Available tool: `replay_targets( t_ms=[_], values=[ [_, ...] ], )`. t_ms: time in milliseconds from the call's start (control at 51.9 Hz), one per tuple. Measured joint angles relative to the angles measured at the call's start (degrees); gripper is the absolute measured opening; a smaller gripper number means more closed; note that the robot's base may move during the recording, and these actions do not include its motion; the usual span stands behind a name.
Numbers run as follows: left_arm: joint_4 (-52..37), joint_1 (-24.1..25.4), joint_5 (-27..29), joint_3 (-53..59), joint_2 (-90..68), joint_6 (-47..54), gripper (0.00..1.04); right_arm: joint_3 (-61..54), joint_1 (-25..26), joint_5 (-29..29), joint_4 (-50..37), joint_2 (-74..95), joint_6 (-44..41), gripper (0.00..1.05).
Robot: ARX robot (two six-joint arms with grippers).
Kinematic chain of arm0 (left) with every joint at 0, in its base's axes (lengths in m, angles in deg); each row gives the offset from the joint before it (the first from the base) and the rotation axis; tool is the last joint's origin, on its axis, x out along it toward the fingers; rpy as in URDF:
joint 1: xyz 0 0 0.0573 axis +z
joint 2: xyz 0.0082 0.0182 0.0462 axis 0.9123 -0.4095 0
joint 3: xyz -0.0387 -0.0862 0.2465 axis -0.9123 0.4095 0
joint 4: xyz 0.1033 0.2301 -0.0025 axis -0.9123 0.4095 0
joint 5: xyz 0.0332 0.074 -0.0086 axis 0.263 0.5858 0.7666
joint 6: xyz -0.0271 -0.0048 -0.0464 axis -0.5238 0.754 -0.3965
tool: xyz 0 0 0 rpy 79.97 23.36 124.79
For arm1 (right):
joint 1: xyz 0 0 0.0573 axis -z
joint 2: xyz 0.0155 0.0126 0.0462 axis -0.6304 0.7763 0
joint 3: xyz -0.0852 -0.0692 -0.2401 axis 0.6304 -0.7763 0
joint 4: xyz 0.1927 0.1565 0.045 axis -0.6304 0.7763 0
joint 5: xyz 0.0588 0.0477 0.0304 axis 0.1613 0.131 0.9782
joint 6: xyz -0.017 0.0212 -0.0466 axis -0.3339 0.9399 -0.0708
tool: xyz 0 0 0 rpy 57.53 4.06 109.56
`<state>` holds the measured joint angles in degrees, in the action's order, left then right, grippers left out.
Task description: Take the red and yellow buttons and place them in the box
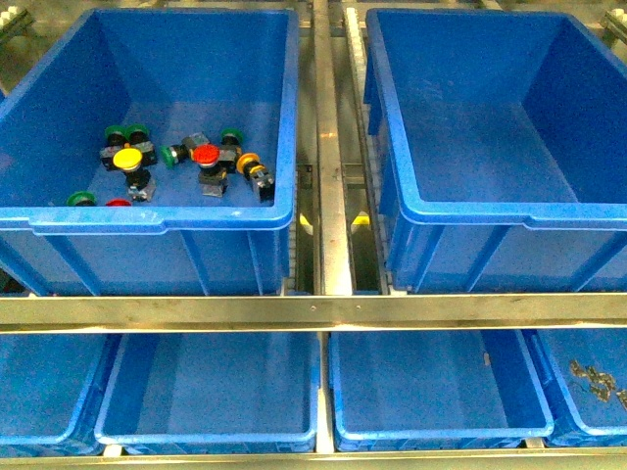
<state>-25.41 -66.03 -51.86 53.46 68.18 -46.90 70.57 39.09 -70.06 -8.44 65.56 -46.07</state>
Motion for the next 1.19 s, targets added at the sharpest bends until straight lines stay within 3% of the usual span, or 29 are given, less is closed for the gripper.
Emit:
replay_targets(
  t_ms=[539,616,636,713,1194],
  values=[
    [0.09,-0.04,0.39,-0.02,-0.04,-0.13,0.97,0.00,0.00,0.00,0.00,0.00,0.00,0.97],
    [7.50,-4.07,13.09,-2.51,-4.04,-3.37,0.97,0.00,0.00,-0.11,0.00,0.02,0.00,0.97],
    [9.62,-6.03,19.17,-3.93,-7.39,-4.98,0.97,0.00,0.00,-0.17,0.00,0.02,0.02,0.97],
    [9.84,-7.96,25.42,-6.16,-12.76,-7.19,0.97,0.00,0.00,-0.11,0.00,-0.02,0.00,0.97],
    [-11.67,-16.44,26.77,-21.92,-42.75,-7.61,0.97,0.00,0.00,-0.13,0.00,0.00,0.00,0.97]
  ],
)
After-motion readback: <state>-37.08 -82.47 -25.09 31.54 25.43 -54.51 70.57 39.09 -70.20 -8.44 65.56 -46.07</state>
